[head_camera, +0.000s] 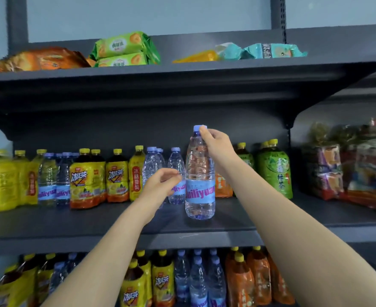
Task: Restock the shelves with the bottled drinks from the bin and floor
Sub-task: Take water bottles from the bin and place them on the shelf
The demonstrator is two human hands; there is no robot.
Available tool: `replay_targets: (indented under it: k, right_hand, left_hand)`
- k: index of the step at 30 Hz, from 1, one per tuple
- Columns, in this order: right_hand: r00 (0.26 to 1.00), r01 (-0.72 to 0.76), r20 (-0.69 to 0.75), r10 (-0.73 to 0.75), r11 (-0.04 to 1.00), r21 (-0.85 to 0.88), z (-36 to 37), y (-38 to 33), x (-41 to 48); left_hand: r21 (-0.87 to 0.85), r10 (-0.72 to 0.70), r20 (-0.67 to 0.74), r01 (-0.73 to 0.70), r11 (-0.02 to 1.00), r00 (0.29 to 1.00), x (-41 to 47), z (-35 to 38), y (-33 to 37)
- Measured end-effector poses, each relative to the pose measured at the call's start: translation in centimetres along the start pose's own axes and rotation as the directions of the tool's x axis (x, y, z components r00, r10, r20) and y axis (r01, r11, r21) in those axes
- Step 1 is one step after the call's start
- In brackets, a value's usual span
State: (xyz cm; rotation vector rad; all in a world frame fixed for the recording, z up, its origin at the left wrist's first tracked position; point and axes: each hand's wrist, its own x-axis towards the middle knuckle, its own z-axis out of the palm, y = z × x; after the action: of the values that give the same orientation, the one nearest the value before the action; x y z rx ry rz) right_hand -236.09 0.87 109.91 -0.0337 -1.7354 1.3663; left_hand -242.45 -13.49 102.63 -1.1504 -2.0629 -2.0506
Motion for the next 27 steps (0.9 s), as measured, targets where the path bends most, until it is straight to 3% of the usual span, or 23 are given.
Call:
replay_targets:
  k: [14,22,27]
  right_hand:
    - [0.997,-0.053,0.058,0.053,0.999,-0.010,5.0,7.5,7.3]
    - [0.994,-0.106,-0.011,0.106,0.994,0.033,7.3,11.7,8.6]
    - [0.997,-0.078,0.006,0.078,0.995,-0.070,7.5,11.7,7.9]
  left_hand:
    - [0.096,-0.035,0.054,0.029,0.995,0.998,7.5,-2.4,-5.9]
    - [0.069,-0.077,0.096,0.070,0.995,0.992,9.0,-3.8,-9.0]
    - [0.050,-0.068,0.122,0.062,0.997,0.990,9.2,-3.7,-9.6]
